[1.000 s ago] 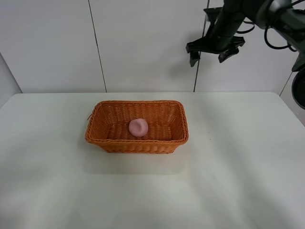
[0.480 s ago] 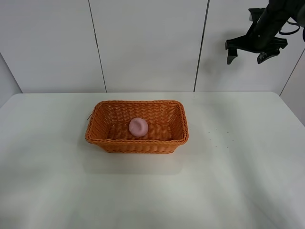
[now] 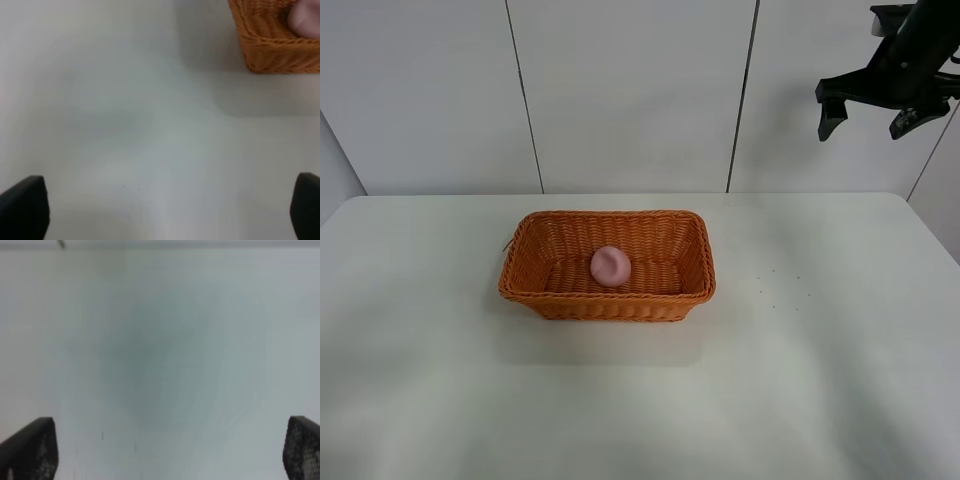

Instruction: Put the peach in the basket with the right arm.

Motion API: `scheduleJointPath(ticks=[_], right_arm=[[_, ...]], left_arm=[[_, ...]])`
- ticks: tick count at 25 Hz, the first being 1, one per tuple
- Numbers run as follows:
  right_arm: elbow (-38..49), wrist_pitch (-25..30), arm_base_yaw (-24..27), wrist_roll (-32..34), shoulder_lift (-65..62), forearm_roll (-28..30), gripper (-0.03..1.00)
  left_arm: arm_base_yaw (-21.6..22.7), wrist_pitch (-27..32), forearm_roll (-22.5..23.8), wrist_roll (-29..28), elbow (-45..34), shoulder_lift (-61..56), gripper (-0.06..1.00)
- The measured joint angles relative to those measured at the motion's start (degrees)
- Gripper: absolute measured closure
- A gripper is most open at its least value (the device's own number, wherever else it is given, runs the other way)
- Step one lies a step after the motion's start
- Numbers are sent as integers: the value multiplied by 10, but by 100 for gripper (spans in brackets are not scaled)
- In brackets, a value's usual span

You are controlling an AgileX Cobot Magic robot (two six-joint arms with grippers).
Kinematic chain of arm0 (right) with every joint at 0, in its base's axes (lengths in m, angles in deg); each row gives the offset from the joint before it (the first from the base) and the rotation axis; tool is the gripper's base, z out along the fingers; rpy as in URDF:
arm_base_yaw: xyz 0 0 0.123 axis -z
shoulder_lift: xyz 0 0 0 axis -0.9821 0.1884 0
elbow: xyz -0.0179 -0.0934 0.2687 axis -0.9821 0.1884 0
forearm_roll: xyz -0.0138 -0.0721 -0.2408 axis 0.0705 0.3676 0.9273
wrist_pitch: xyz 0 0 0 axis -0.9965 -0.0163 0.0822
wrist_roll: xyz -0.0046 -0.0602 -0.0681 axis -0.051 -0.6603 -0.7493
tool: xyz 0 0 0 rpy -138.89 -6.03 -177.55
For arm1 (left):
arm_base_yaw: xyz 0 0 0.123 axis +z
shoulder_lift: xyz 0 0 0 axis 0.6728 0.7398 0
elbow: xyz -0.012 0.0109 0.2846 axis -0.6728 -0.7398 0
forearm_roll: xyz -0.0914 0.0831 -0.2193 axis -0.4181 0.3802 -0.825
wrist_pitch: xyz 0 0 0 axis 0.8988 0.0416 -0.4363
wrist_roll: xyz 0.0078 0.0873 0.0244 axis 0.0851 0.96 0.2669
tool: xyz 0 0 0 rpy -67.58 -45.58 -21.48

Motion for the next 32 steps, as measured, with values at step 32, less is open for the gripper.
scheduleJointPath(ticks=[32], right_arm=[[856, -101, 0, 1, -1066, -6, 27]], left_arm=[[0, 0, 0, 0, 0, 0, -4]])
